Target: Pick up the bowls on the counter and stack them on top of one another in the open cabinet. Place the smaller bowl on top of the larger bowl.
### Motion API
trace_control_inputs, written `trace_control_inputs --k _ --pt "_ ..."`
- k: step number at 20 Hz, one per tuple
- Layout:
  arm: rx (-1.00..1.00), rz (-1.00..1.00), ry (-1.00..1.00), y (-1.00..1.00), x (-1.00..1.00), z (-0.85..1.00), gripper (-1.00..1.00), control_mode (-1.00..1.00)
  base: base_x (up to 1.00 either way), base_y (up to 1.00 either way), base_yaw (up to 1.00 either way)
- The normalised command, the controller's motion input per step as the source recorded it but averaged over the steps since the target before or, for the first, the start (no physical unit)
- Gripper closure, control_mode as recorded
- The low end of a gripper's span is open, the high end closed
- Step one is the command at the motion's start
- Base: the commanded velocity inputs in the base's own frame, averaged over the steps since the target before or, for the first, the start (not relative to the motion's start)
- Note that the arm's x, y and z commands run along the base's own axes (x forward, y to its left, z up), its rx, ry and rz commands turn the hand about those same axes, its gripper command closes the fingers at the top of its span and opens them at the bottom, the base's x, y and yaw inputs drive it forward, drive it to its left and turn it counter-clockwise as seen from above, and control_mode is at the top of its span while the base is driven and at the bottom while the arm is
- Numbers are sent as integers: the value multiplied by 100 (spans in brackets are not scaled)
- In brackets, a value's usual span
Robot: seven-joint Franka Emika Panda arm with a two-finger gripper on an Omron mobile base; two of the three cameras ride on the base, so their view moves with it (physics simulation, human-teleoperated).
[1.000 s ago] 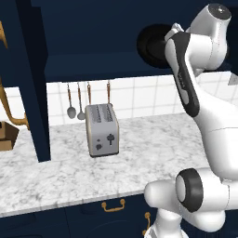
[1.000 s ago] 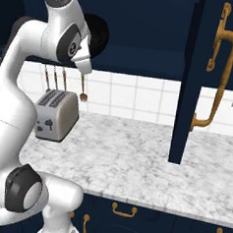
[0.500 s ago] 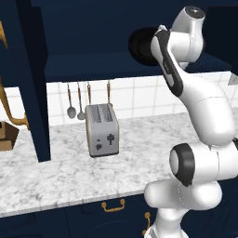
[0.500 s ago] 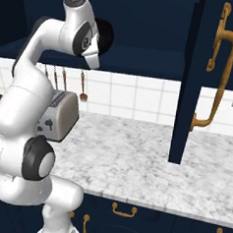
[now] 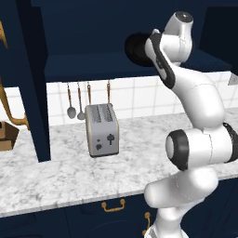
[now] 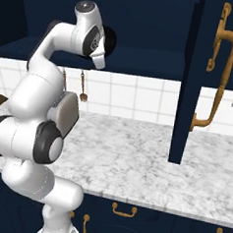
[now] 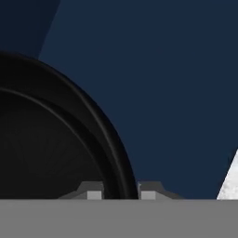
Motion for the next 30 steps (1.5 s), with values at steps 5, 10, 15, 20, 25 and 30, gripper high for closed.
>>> trace_control_inputs --k 5,10,15,20,25,30 --pt "0 0 0 1 55 -31 100 -100 0 0 0" --pt "0 0 -2 16 53 -35 -100 -100 0 0 0" --pt "0 0 -20 12 17 -8 -100 -100 0 0 0" --pt "0 0 -32 1 -18 0 -100 -100 0 0 0" --pt "5 0 -47 0 -68 2 -100 -100 0 0 0" --pt "10 0 -45 0 -100 5 -100 -100 0 0 0"
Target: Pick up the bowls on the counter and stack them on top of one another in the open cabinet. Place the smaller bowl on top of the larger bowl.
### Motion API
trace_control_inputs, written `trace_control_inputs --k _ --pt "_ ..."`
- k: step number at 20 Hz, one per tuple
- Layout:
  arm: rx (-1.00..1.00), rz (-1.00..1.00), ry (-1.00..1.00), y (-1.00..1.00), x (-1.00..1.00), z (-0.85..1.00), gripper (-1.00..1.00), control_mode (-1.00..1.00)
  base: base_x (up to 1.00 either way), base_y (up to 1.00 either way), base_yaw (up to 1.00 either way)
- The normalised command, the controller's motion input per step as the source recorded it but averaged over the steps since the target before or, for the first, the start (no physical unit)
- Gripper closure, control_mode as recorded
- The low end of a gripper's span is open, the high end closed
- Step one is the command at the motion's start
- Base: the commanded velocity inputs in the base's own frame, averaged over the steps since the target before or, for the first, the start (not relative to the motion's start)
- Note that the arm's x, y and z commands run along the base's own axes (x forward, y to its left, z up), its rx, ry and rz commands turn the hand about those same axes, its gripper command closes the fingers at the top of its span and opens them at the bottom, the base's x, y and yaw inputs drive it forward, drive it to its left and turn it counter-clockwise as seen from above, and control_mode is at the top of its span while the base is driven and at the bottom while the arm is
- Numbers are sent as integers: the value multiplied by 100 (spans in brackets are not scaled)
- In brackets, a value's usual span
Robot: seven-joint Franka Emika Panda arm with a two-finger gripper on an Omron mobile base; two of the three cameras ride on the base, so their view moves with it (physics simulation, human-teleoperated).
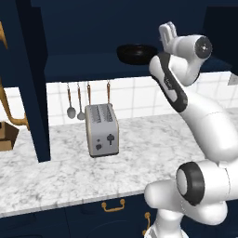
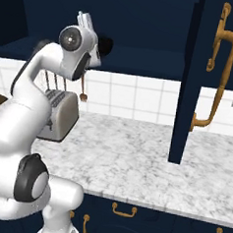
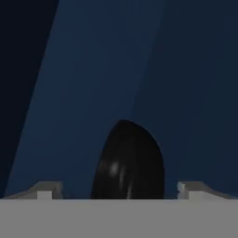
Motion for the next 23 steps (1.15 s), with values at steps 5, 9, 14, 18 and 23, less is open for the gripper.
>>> trace_control_inputs --k 5,9,14,18,23 --pt "14 0 -30 -5 -100 3 -100 -100 0 0 0" --pt "10 0 -12 -23 -100 4 -100 -100 0 0 0" --pt "4 0 27 -32 -100 -2 -100 -100 0 0 0" --pt "0 0 64 -23 -98 0 -100 -100 0 0 0" --pt "0 0 87 -11 -66 -1 -100 -100 0 0 0"
